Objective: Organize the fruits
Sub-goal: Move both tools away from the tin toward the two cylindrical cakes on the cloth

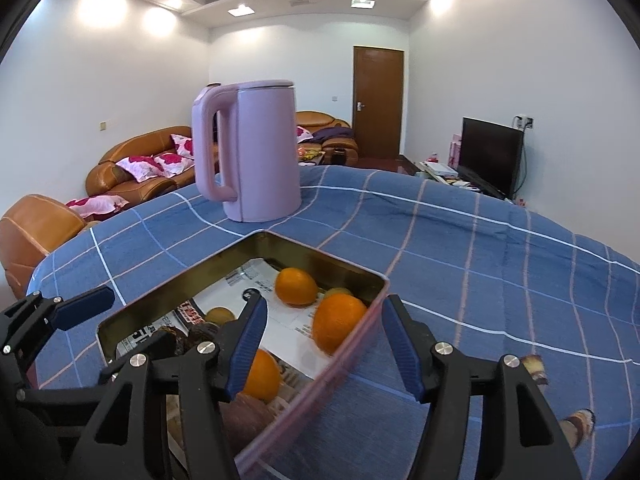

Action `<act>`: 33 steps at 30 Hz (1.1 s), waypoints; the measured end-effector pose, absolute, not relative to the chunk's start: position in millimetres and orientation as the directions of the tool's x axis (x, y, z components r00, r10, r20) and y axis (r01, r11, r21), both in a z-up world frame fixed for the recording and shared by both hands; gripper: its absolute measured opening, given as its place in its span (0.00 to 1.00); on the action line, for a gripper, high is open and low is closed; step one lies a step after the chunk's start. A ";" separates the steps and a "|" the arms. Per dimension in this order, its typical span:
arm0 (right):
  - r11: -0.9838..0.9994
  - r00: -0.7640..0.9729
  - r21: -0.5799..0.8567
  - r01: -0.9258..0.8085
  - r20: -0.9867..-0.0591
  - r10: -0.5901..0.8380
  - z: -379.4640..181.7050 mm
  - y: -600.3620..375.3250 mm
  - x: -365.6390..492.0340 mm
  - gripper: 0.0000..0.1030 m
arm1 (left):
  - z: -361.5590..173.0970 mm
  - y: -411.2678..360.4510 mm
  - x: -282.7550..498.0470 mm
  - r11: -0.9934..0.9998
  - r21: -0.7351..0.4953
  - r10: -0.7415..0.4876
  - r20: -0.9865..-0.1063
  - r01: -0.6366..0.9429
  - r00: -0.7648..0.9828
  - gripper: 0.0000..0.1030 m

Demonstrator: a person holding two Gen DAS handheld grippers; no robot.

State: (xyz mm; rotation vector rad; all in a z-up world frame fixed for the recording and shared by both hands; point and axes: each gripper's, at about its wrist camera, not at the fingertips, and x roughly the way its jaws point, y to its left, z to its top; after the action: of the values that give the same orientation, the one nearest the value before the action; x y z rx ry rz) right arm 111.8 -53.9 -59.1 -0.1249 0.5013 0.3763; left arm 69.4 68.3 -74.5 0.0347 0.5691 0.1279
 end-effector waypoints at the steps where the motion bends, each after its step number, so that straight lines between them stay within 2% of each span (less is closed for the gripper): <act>1: 0.927 0.814 -0.030 -0.374 -0.489 0.312 -57.6 -59.6 109.0 0.60 | -72.6 64.5 68.7 0.992 0.071 0.124 -0.532 -0.102 0.837 0.68; 12: 0.979 0.854 -0.068 -0.190 -0.504 0.131 -54.7 -172.4 91.4 0.60 | -62.8 11.6 69.8 0.995 0.097 0.037 -0.535 0.018 0.844 0.73; 18: 0.990 0.823 -0.073 -0.118 -0.565 0.057 -67.3 -219.7 95.2 0.60 | -58.9 -21.5 80.5 0.991 0.093 -0.025 -0.561 0.094 0.828 0.73; 27: 0.990 0.755 -0.055 -0.131 -0.652 0.063 -81.3 -236.0 106.2 0.60 | -58.1 -65.8 102.5 0.978 0.137 -0.048 -0.580 0.156 0.813 0.73; 33: 0.986 0.687 0.009 -0.167 -0.716 0.123 -92.4 -237.3 122.4 0.60 | -60.7 -75.8 114.0 0.975 0.147 -0.046 -0.599 0.167 0.800 0.73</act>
State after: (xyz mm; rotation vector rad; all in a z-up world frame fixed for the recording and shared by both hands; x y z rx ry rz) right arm 122.4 -237.3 -92.4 -0.0581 0.7973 0.1628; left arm 114.0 -75.8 -60.7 0.1967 0.6347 -0.1150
